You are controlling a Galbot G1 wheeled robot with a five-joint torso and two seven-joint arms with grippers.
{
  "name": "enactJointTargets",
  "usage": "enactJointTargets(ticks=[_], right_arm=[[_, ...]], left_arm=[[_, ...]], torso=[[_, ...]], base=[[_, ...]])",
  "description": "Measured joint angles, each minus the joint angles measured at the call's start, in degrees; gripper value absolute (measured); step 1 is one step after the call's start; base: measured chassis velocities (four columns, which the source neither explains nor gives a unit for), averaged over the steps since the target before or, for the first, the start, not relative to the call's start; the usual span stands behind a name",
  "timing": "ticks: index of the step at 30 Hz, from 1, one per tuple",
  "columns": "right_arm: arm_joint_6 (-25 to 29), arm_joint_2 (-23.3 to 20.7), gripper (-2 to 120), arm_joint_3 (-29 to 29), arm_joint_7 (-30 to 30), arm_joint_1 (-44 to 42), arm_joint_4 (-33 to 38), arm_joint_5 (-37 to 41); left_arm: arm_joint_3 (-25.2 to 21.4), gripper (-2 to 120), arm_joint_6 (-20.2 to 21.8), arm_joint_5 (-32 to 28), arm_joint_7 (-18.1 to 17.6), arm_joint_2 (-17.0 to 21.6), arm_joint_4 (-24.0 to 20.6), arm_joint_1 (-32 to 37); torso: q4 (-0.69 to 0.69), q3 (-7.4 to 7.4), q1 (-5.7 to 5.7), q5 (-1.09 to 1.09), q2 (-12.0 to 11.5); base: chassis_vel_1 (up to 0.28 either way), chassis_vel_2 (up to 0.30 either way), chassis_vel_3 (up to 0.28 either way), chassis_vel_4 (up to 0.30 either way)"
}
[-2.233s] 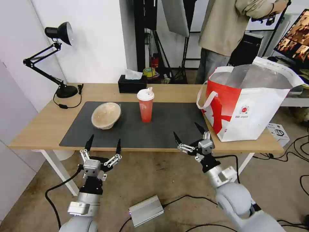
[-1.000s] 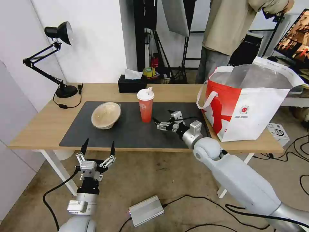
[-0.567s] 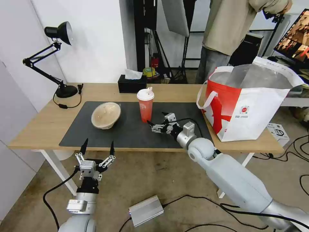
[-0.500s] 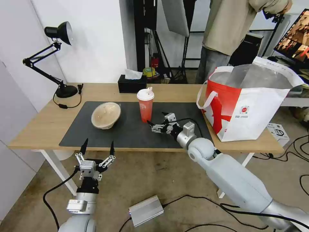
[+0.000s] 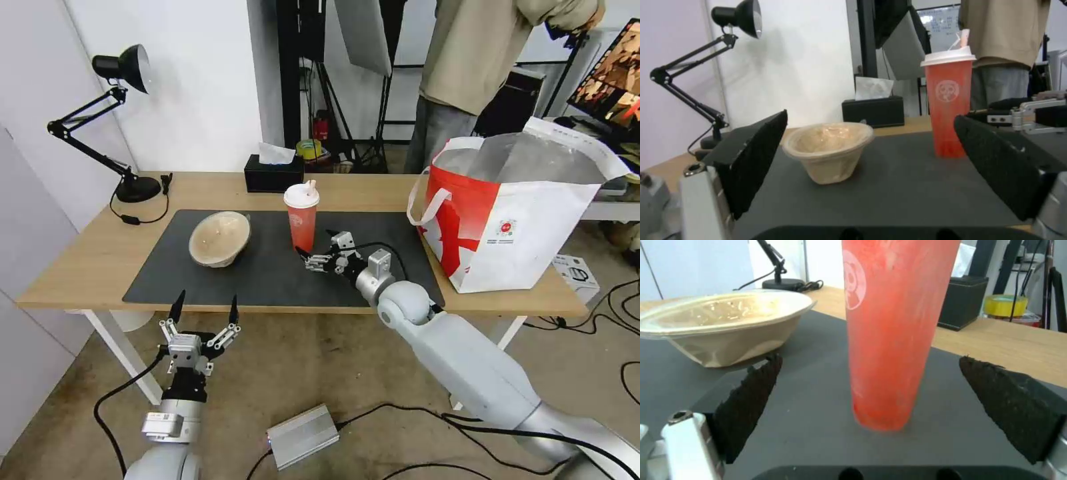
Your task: Pick up the trash from the table and place it into the takeout bag.
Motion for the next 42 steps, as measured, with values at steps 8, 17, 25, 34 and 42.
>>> enactJointTargets(ticks=[8,17,25,34,42], right_arm=[[1.4,1.6,100,0.0,-0.9,1.0,-3.4,-0.7],[4.0,5.4,100,1.0,-2.5,2.8,-10.6,-1.8],[5.4,6.7,100,1.5,-3.4,3.5,-13.7,-2.5],[6.5,8.3,100,1.7,-3.8,4.0,-16.3,-2.9],[7.8,10.1,100,1.7,-4.3,4.7,-19.2,-3.7]], left_arm=[[0.2,100,0.0,0.0,0.0,0.0,0.4,-0.1],[0.3,100,0.0,0.3,0.1,0.4,0.5,0.0],[0.6,100,0.0,0.7,0.1,0.0,1.0,0.1],[0.6,100,0.0,0.8,0.2,0.0,1.4,-0.2],[0.5,100,-0.2,0.8,0.2,-0.2,1.9,-0.1]], torso=[[0.0,0.0,0.0,0.0,0.0],[0.0,0.0,0.0,0.0,0.0],[0.0,0.0,0.0,0.0,0.0],[0.0,0.0,0.0,0.0,0.0],[0.0,-0.01,0.0,-0.01,0.0]], base=[[0.0,0.0,0.0,0.0],[0.0,0.0,0.0,0.0],[0.0,0.0,0.0,0.0],[0.0,0.0,0.0,0.0],[0.0,0.0,0.0,0.0]])
